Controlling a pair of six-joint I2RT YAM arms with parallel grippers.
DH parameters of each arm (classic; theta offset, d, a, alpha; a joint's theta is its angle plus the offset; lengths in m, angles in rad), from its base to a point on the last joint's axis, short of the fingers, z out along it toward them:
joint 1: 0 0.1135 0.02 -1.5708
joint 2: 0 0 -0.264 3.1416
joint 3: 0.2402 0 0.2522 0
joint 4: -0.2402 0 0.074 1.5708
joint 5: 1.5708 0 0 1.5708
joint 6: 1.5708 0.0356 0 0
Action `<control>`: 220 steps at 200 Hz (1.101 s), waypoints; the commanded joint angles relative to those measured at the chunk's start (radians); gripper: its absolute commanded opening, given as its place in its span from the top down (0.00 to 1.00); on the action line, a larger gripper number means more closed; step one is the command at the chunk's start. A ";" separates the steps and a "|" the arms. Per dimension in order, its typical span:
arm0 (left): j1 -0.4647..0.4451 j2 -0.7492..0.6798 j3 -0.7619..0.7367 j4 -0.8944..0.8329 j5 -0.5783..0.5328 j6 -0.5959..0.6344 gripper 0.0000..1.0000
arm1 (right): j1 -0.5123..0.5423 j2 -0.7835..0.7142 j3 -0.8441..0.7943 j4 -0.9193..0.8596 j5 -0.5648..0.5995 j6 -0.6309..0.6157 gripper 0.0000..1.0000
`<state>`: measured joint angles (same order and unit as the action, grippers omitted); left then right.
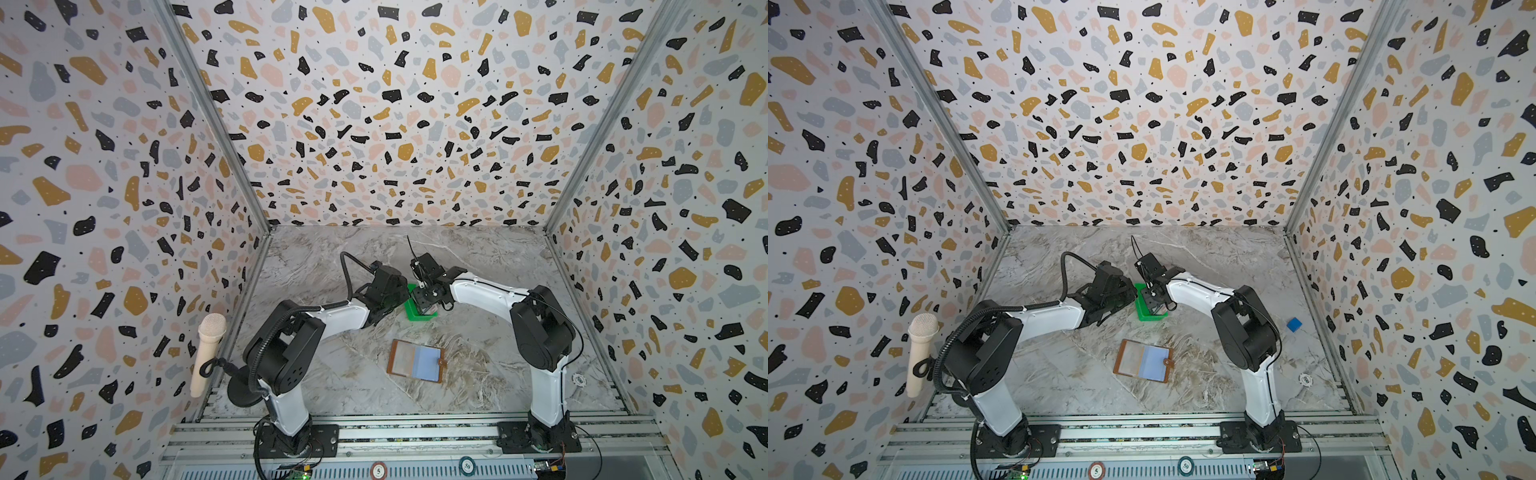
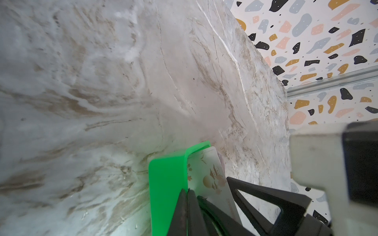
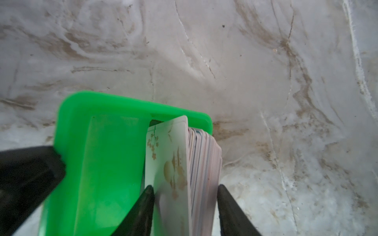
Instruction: Put the credit cards into the card holder
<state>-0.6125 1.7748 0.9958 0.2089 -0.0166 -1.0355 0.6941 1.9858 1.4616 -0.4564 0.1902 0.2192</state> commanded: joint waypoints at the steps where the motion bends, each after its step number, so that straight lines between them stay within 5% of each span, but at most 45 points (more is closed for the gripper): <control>1: 0.002 0.013 0.010 0.011 -0.016 0.013 1.00 | -0.005 -0.054 0.024 -0.058 0.057 -0.006 0.54; 70: 0.002 0.023 0.004 0.022 -0.009 0.004 1.00 | -0.002 -0.066 0.015 -0.060 0.064 -0.004 0.65; 173: 0.003 0.041 0.006 0.035 -0.002 -0.005 1.00 | -0.004 -0.102 -0.006 -0.036 0.019 0.006 1.00; 220: 0.014 0.071 0.028 0.030 0.009 0.012 1.00 | -0.015 -0.185 -0.056 0.041 -0.008 0.014 1.00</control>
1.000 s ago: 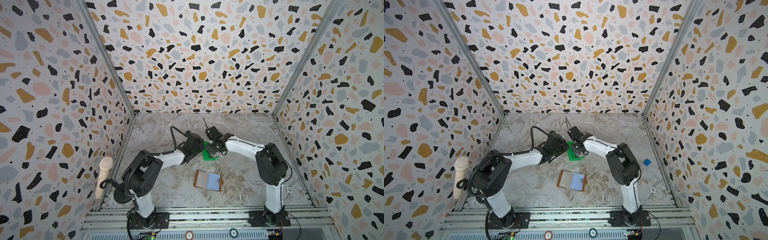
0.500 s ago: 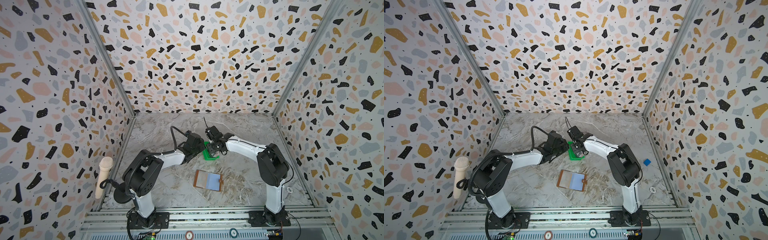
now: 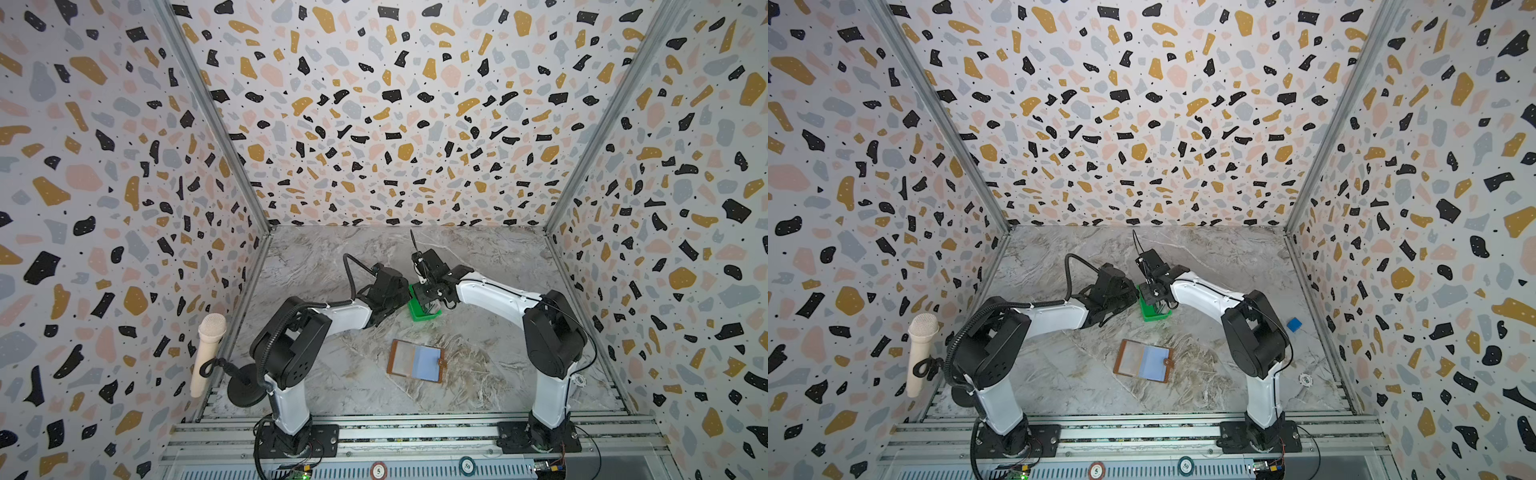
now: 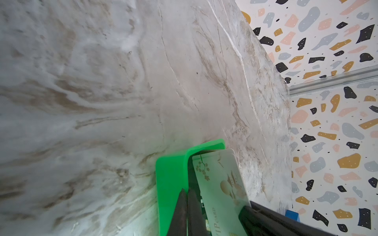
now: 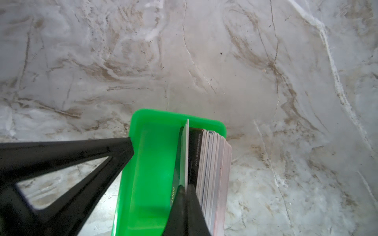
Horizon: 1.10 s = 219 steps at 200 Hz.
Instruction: Put the credit cards into the card holder
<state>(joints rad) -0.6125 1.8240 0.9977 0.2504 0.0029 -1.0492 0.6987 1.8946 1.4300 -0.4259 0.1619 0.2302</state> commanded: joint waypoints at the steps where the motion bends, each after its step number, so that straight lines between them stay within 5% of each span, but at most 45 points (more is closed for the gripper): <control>1: 0.014 0.023 0.026 -0.012 -0.009 0.026 1.00 | -0.021 -0.095 -0.026 0.012 0.021 0.004 1.00; 53: 0.030 0.113 0.095 -0.009 0.064 0.069 1.00 | -0.054 -0.295 -0.129 0.062 -0.038 0.037 1.00; 77: 0.041 0.121 0.097 0.034 0.094 0.063 0.83 | -0.064 -0.380 -0.167 0.066 -0.073 0.051 1.00; 123: 0.079 -0.013 0.074 0.069 0.148 0.104 0.72 | -0.079 -0.505 -0.197 0.086 -0.134 0.073 1.00; 219: 0.100 -0.446 -0.306 0.723 0.366 -0.047 0.58 | -0.092 -0.614 -0.238 0.421 -0.424 0.251 1.00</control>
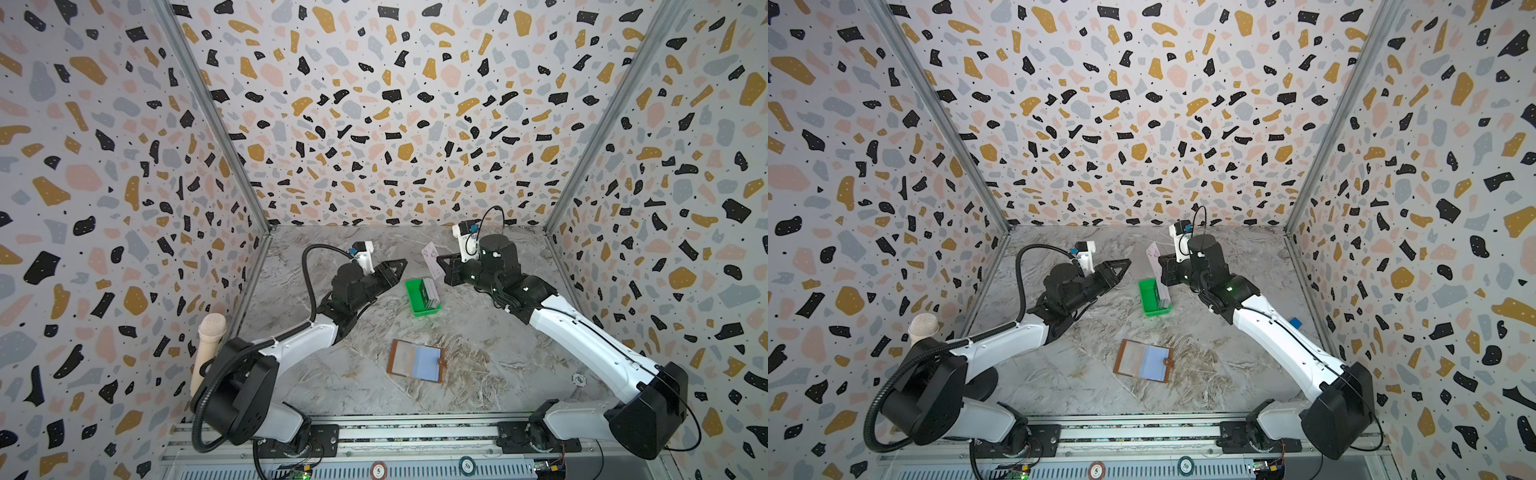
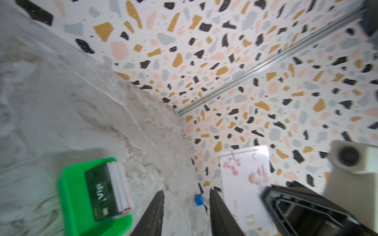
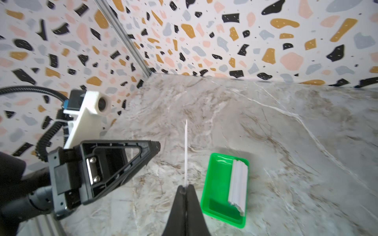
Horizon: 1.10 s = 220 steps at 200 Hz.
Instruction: Put the credit cards into the card holder
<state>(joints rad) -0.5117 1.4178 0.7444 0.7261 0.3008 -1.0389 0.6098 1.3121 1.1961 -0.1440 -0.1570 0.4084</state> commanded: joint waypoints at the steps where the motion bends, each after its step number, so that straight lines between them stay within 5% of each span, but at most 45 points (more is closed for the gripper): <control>1: -0.001 -0.041 -0.055 0.250 0.069 -0.058 0.58 | -0.003 -0.032 -0.004 0.141 -0.107 0.075 1.00; 95: -0.001 0.003 -0.110 0.626 0.147 -0.211 0.60 | -0.001 -0.021 -0.081 0.328 -0.371 0.233 1.00; 162: -0.002 -0.018 -0.123 0.593 0.182 -0.208 1.00 | 0.003 -0.009 -0.098 0.219 -0.470 0.152 1.00; 190: -0.003 -0.062 -0.127 0.472 0.245 -0.151 1.00 | -0.031 -0.051 -0.097 0.058 -0.492 0.023 0.78; 220: -0.002 -0.121 -0.122 0.291 0.351 -0.042 1.00 | -0.112 -0.107 -0.159 -0.021 -0.651 -0.057 0.54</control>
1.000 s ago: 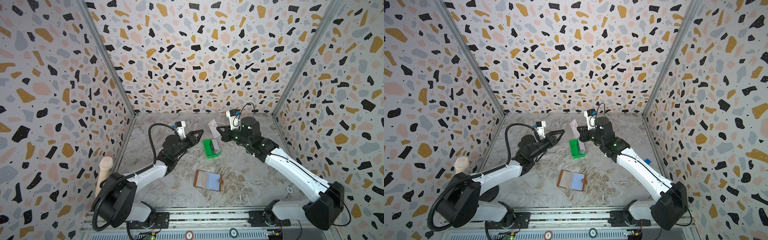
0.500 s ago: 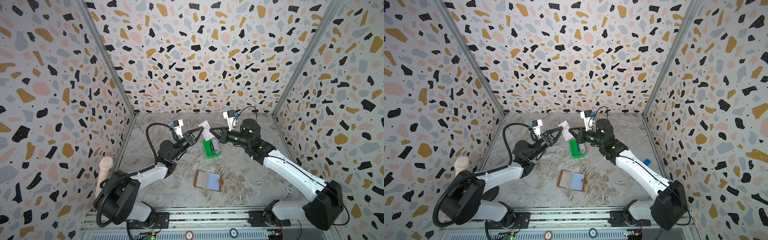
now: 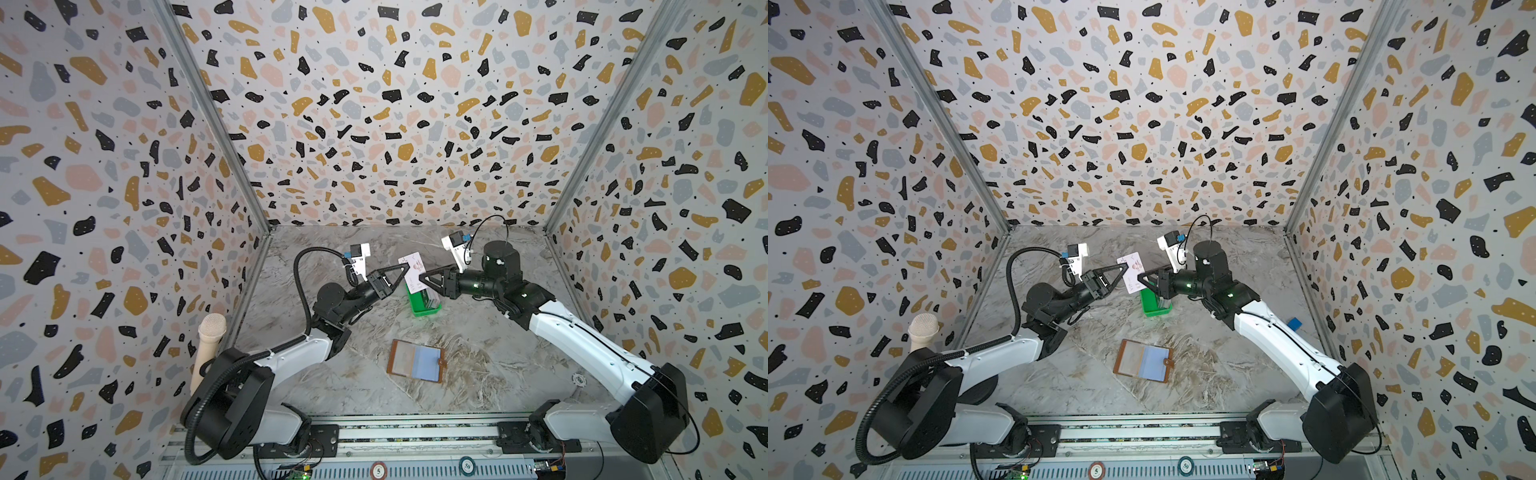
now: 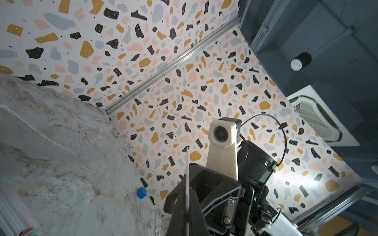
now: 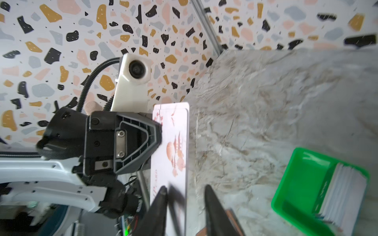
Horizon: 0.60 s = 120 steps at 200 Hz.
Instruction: Put the credit cards into the card holder
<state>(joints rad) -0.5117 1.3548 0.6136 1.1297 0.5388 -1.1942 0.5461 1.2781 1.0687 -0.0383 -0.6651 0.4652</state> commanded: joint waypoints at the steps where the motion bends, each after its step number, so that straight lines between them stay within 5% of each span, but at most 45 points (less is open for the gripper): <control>1: -0.002 -0.059 0.010 -0.120 0.116 0.115 1.00 | -0.049 -0.074 -0.033 -0.127 -0.145 -0.116 0.53; 61: -0.005 -0.088 0.018 -0.264 0.258 0.200 1.00 | -0.052 -0.080 -0.084 -0.117 -0.302 -0.147 0.52; 120: -0.014 -0.105 0.019 -0.321 0.299 0.249 1.00 | -0.036 -0.036 -0.082 -0.064 -0.312 -0.117 0.59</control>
<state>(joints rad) -0.5186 1.2724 0.6144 0.8146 0.7906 -0.9939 0.4961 1.2331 0.9806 -0.1421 -0.9401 0.3424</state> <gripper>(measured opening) 0.055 0.416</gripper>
